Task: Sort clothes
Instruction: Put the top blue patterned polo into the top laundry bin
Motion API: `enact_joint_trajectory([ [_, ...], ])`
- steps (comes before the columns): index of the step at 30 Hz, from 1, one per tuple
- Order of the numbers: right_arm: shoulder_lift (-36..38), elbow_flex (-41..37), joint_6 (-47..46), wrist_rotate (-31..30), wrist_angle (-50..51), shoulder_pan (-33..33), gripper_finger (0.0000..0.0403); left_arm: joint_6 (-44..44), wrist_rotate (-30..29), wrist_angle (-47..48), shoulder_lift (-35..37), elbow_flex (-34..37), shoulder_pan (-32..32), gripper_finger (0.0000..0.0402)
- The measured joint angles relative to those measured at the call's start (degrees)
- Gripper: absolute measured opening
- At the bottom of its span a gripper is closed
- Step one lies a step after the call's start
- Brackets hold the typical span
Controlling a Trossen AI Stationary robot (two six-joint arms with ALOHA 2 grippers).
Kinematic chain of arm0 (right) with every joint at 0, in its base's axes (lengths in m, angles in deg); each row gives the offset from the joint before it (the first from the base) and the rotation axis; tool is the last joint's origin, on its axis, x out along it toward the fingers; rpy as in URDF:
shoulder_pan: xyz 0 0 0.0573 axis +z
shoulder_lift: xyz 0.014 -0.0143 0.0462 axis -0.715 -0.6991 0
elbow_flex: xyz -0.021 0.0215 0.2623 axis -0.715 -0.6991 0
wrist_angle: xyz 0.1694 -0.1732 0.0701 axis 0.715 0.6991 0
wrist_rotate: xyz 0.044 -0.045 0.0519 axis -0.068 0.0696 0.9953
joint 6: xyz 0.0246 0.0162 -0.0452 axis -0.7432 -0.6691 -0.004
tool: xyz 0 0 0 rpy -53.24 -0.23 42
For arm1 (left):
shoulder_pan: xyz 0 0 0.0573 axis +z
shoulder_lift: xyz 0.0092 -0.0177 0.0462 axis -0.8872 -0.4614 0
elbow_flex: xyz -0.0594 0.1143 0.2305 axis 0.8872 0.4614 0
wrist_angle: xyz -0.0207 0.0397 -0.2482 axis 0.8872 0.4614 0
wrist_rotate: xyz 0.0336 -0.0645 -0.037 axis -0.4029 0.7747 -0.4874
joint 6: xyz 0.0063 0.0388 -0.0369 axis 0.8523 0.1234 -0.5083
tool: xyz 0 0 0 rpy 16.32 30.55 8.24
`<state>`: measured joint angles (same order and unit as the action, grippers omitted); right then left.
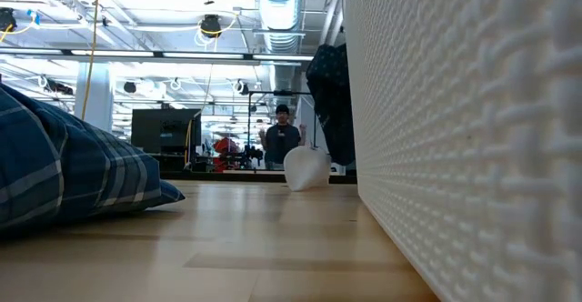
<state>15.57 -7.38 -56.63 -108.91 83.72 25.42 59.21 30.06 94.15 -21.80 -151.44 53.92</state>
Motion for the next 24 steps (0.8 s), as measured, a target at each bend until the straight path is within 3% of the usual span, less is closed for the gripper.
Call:
enact_joint_trajectory([
  [7,-3.45,0.00,0.28,5.02,2.91,-0.03,0.0101,-11.45,0.00,15.97,0.02,1.05,-0.03,0.0188],
  [15,-1.66,2.05,1.54,5.01,-0.04,-0.04,0.0254,-15.24,0.00,18.77,0.70,9.83,-0.44,0.0188],
  [18,-0.15,2.99,6.10,8.58,-9.86,2.64,0.0274,-13.99,-0.02,15.37,0.70,13.66,-0.42,0.0188],
  [24,-1.97,3.04,15.08,18.16,-29.16,10.27,0.0275,-11.27,0.76,7.64,0.68,19.25,-0.35,0.0188],
])
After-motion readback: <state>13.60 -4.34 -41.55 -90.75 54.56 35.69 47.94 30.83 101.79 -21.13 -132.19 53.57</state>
